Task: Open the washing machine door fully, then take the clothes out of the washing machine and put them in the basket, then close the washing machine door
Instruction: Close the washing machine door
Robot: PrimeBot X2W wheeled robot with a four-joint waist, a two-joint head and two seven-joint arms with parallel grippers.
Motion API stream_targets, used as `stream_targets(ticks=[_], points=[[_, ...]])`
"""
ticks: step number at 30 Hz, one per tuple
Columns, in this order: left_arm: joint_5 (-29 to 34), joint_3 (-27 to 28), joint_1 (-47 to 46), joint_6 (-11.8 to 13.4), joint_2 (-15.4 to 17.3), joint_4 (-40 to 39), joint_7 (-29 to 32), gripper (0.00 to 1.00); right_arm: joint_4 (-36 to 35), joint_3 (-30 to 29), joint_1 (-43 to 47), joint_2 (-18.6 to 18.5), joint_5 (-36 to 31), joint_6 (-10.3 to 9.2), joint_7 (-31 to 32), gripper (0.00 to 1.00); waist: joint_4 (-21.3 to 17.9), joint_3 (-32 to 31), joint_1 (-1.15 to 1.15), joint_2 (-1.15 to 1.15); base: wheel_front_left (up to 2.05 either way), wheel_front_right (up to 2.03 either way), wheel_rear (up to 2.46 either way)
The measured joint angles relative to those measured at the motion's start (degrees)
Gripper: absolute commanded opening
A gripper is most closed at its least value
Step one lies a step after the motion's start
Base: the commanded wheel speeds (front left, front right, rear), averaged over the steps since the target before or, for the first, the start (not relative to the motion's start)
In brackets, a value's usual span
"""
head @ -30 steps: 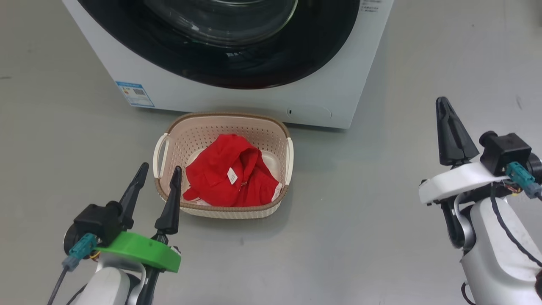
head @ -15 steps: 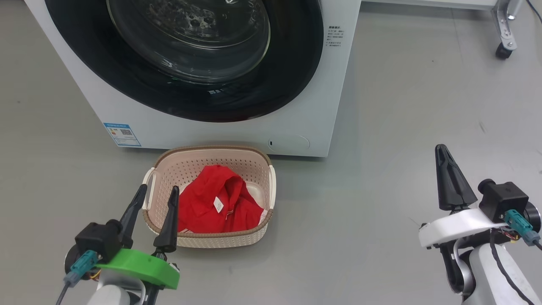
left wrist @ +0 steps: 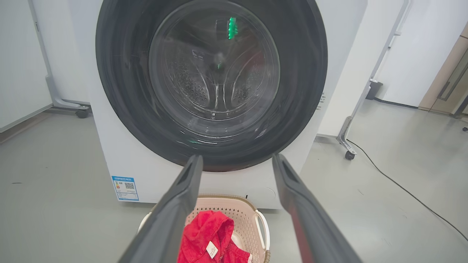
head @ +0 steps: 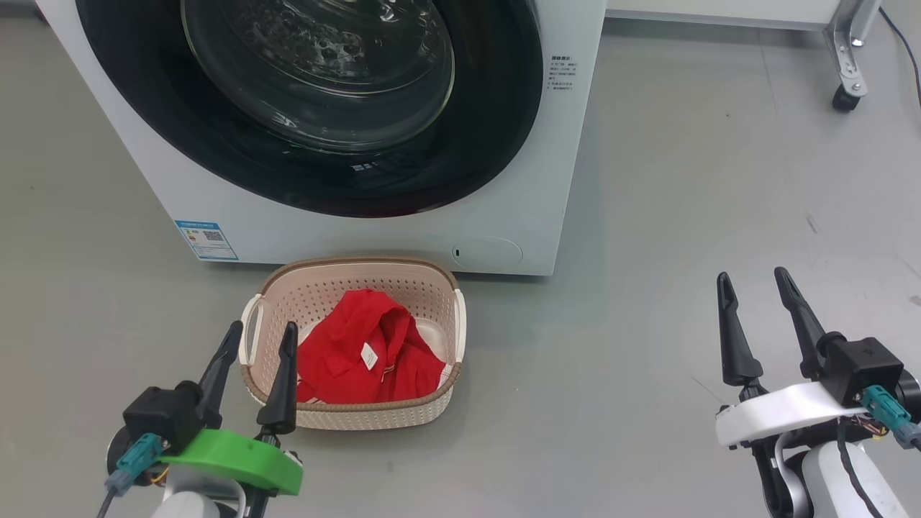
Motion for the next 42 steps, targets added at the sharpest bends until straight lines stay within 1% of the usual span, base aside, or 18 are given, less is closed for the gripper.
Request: stream_targets(ticks=[7, 28, 42], points=[[0.00, 0.94, 0.65, 0.00, -0.19, 0.56, 0.00, 1.00, -1.04, -0.01, 0.92, 0.24, -0.01, 0.00, 0.00, 1.00, 0.06, -0.25, 0.00, 0.00, 0.00, 0.00, 0.00], [-0.25, 1.02, 1.29, 0.00, -0.77, 0.56, 0.00, 1.00, -2.49, -0.64, 2.83, 1.35, -0.08, 0.07, 0.00, 1.00, -0.20, -0.80, 0.00, 0.00, 0.00, 0.00, 0.00], [-0.78, 1.04, 1.39, 0.00, -0.93, 0.66, 0.00, 1.00, -2.61, -0.86, 3.82, 1.36, -0.08, 0.11, 0.00, 1.00, -0.14, -1.08, 0.00, 0.00, 0.00, 0.00, 0.00]])
